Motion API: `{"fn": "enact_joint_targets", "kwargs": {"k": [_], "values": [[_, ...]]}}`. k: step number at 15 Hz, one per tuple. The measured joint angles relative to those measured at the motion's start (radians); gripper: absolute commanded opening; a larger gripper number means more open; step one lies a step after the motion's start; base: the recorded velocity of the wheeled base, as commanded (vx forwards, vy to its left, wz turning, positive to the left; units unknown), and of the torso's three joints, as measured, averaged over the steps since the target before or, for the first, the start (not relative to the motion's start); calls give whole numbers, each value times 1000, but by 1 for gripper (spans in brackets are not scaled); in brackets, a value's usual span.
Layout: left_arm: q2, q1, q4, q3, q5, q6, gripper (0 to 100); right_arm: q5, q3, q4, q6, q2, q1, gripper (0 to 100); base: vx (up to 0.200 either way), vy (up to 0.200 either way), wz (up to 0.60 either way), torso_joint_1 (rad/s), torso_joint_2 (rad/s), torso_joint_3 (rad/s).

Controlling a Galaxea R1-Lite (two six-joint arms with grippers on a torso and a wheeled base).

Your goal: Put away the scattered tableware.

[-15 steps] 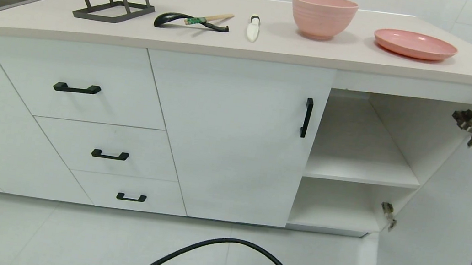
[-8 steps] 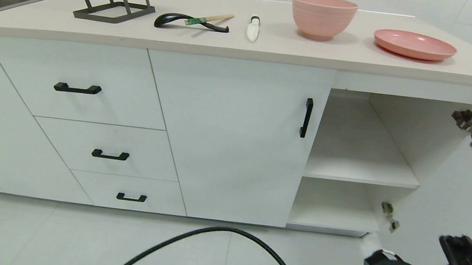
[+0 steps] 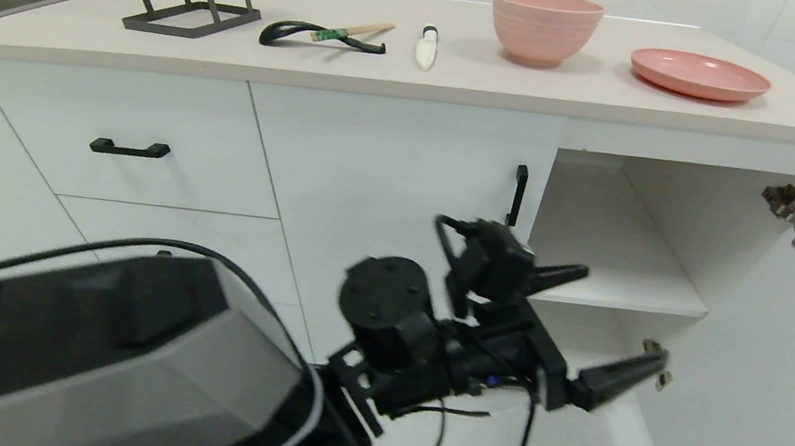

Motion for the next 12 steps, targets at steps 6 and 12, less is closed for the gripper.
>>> {"fn": "enact_joint_targets", "kwargs": {"k": [6, 12], "values": [[-620, 159, -39, 726, -27, 68, 100, 18, 143, 321, -33, -1, 21, 100, 0, 0, 0, 0, 0, 0], [-1273, 325, 367, 966, 61, 121, 100, 66, 147, 1035, -119, -300, 313, 100, 0, 0, 0, 0, 0, 0]]}}
